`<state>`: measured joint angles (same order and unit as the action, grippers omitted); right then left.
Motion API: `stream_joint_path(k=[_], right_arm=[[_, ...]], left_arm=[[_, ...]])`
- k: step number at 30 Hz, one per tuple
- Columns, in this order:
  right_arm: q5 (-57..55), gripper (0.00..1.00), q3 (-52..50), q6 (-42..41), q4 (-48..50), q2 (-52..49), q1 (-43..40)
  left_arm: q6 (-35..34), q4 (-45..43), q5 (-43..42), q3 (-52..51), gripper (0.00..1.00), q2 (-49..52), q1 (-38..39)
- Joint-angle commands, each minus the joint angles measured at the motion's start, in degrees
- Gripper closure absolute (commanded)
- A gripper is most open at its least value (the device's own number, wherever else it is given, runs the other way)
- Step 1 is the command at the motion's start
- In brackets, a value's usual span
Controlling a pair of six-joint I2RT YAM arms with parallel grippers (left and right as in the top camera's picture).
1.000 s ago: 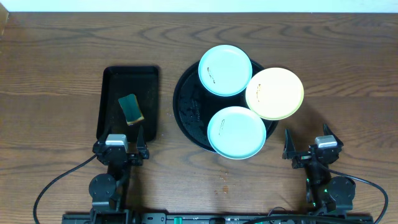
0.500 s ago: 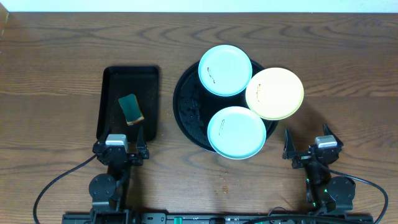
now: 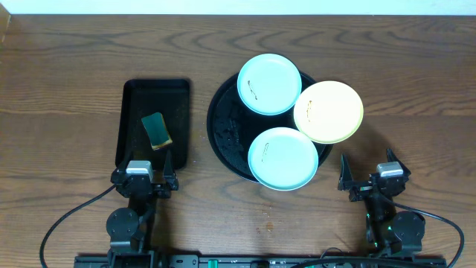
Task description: Clean dirty plates on tray and stack at the side
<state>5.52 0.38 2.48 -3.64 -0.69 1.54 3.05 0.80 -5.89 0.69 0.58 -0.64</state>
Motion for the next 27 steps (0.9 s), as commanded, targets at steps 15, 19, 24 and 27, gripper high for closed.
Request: stream_joint_path(k=[15,19,24,27], right_arm=[[0.00,0.01,-0.07,-0.02,1.97,0.31,-0.24],[7.96,0.01,0.20,-2.43,7.34,0.31,-0.24],[7.82,0.01,8.37,-7.17,-3.45,-1.79,-0.24],[6.80,0.01,17.51,-7.17,-8.46,-7.52,-0.24]], left_arm=[[0.59,2.45,-2.25,-0.46,0.14,-0.24,-0.15],[0.59,2.45,-2.25,-0.46,0.14,-0.24,-0.15],[0.59,2.45,-2.25,-0.46,0.13,-0.24,-0.15],[0.59,2.45,-2.25,-0.46,0.14,-0.24,-0.15]])
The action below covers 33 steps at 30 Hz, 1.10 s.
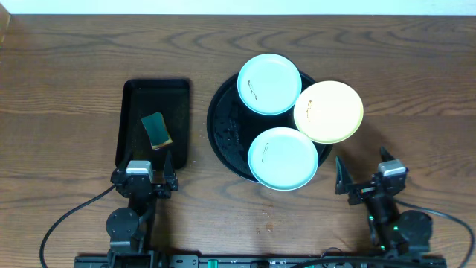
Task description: Clean dirty plates on tray and stack at the side
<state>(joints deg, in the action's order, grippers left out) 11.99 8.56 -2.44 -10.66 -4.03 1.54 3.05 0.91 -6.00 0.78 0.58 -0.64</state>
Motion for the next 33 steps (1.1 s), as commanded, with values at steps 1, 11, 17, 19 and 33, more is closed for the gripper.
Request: stream_joint_path(k=[1,11,17,19,33], right_arm=[[0.33,0.01,13.09,-2.23,-3.23,-6.97,-0.24],[11.21,0.01,61.51,-1.53,-45.31,-46.80,-0.07],[17.35,0.01,73.92,-2.25,-63.65,-65.83,0.02],[19.96,0.02,73.85,-2.23,-65.02,-68.91,0.04],[0.85,0.43,58.62,-18.36,-59.36,-74.51,9.94]], left_arm=[[0.59,2.34,-2.14,-0.55,0.14,-0.24,-0.15],[0.59,2.34,-2.14,-0.55,0.14,-0.24,-0.15],[0.59,2.34,-2.14,-0.55,0.14,-0.24,-0.15],[0.59,2.32,-2.14,-0.55,0.14,-0.24,-0.15],[0.52,1.66,-2.69,-0.55,0.02,-0.24,-0.15]])
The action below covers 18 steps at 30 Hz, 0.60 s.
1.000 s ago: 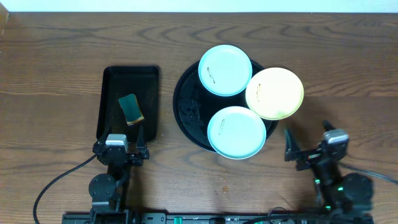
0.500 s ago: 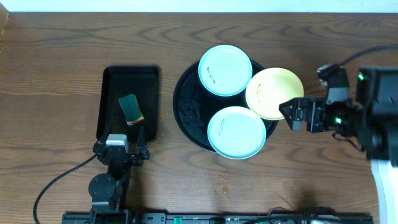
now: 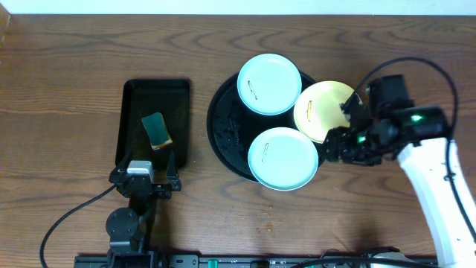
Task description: Clean dirty plates on tray and stack at the side
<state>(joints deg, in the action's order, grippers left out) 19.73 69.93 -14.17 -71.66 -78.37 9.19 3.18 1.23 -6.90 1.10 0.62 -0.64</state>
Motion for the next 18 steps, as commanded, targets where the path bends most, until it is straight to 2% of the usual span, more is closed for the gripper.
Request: stream_joint_path(k=[1,6,10,15,18], right_arm=[[-7.58,0.42,-4.11,-7.32,2.97,-0.17,3.15],[-9.20,0.40,-10.84,-11.78,10.49,-0.20,5.75],[-9.25,0.40,-14.58,-13.03,15.43,-0.20,5.90],[-11.26,0.37,-16.96,-13.79,19.39,-0.31,5.90],[-12.94,0.38,-17.97,-14.71,20.52,-0.31,5.90]], left_arm=[[0.35,1.25,-2.67,-0.83,0.02,-0.28,-0.15],[-6.64,2.05,-3.04,2.01,0.02,0.07,-0.15],[-7.93,6.67,-3.02,11.45,0.02,4.57,-0.20],[-3.52,15.78,-6.93,31.45,0.02,21.20,-0.26],[0.57,28.09,-11.87,46.86,0.02,35.98,-0.26]])
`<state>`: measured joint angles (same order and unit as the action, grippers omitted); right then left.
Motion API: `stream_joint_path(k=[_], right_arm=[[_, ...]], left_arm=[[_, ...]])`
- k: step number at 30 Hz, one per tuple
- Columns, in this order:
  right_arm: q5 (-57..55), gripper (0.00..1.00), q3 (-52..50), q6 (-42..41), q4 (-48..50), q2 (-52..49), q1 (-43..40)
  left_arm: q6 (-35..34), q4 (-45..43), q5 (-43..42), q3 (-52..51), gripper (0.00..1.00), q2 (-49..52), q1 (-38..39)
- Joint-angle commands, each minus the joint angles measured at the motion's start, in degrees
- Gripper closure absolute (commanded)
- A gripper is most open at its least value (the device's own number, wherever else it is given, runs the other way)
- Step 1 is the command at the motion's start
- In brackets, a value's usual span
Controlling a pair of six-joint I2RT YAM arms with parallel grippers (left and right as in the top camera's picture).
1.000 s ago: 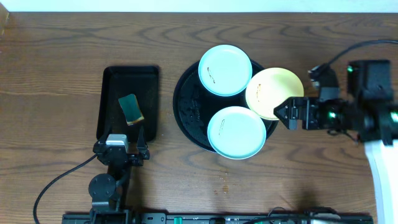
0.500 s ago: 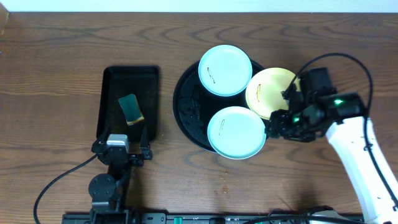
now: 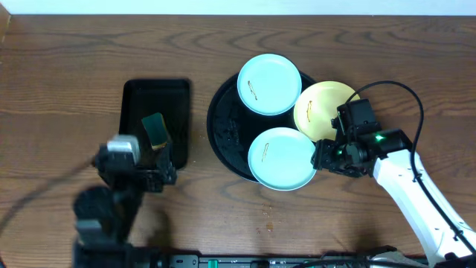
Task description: Clean dirty plates on tray and stack at the side
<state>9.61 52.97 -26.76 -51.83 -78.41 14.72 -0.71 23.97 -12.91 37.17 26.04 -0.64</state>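
A round black tray [image 3: 223,126] carries two light-blue plates with small dirt marks, one at the back [image 3: 269,84] and one at the front [image 3: 281,158]. A pale yellow plate [image 3: 320,112] overlaps the tray's right rim. My right gripper [image 3: 321,154] sits low at the yellow plate's near edge, beside the front blue plate; its jaws are hidden under the wrist. A green sponge [image 3: 154,128] lies in the rectangular black tray [image 3: 155,93]. My left gripper [image 3: 162,158], blurred, hangs open at that tray's near end, just short of the sponge.
Both trays rest on a brown wooden table [image 3: 67,59]. The right arm's white link and its black cable [image 3: 405,97] reach in from the lower right. The left arm's base and cable blur along the lower left.
The right gripper has shifted a little left and nearer, to the yellow plate's near edge. The left arm has left its rest pose and now stands at the sponge tray's near end.
At first both arms were parked at the near table edge with fingers spread. Then the right arm had stirred slightly. By the last earlier moment it had reached over the yellow plate while the left stayed parked. Now both arms are out; plates and sponge have not moved.
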Motion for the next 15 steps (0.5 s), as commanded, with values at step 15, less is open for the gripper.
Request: stream_joint_path(k=[15], right_arm=[[-4.85,0.51,-6.32,-6.49,8.35,-0.37,1.64]], left_arm=[[7.54,47.21,-6.34,45.94,0.02,57.66,-0.26]])
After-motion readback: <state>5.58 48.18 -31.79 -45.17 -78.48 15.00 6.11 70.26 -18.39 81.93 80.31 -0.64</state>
